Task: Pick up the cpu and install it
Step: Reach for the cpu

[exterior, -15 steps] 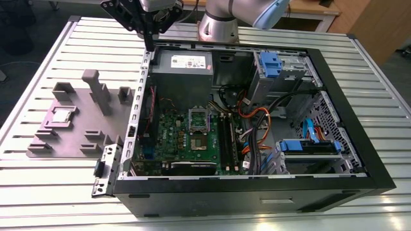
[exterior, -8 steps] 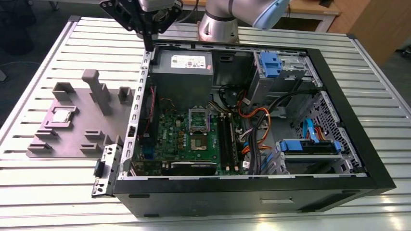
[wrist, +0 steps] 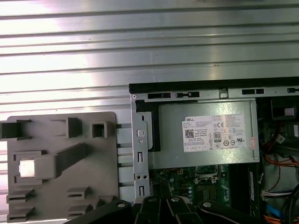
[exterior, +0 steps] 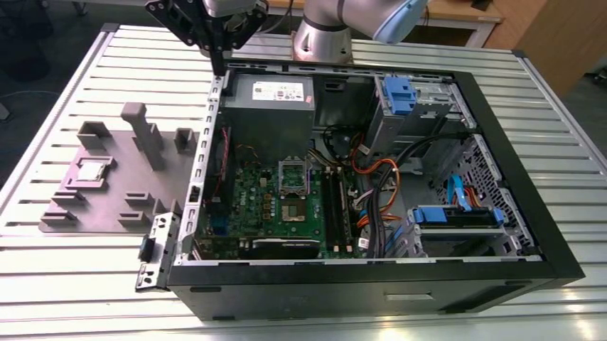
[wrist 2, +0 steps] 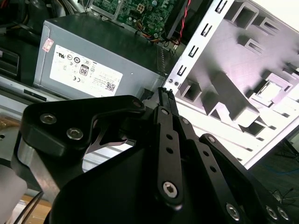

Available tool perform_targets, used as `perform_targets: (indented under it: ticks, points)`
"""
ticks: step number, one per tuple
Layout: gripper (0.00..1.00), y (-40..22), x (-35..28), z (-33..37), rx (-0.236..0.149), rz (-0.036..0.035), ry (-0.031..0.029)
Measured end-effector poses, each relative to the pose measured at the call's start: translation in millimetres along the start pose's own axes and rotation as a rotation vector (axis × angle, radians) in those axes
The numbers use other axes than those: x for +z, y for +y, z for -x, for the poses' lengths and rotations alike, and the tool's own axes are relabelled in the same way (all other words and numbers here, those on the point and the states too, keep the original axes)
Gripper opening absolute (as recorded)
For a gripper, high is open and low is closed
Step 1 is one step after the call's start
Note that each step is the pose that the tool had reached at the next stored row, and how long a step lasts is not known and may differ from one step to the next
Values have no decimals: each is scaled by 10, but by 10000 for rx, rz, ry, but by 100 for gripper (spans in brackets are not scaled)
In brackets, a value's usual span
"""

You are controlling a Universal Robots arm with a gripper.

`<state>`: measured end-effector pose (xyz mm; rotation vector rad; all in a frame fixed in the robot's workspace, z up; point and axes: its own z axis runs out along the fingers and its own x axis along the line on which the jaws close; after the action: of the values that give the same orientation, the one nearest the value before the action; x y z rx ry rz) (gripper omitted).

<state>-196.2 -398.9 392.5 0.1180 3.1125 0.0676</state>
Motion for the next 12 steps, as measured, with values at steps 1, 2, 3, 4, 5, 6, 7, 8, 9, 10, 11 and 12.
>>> perform_targets:
  ticks: [1,2,3,4,5,6,7,8,9,10,11,12]
  points:
    - [11,0,0,-2,0,0,0]
    - [11,0,0,-4,0,0,0]
    - [11,0,0,-6,0,0,0]
    - [11,-2,-1,-25,0,0,0]
    - [11,-2,-1,-28,0,0,0]
    - [11,-2,-1,-28,0,0,0]
    - [11,-2,-1,-29,0,0,0]
    - [11,-2,-1,-31,1,0,-1]
    - [11,-3,-1,-35,1,0,0]
    - [11,-3,-1,-37,1,0,0]
    - [11,-3,-1,-40,0,0,0]
    - [11,-3,-1,-43,0,0,0]
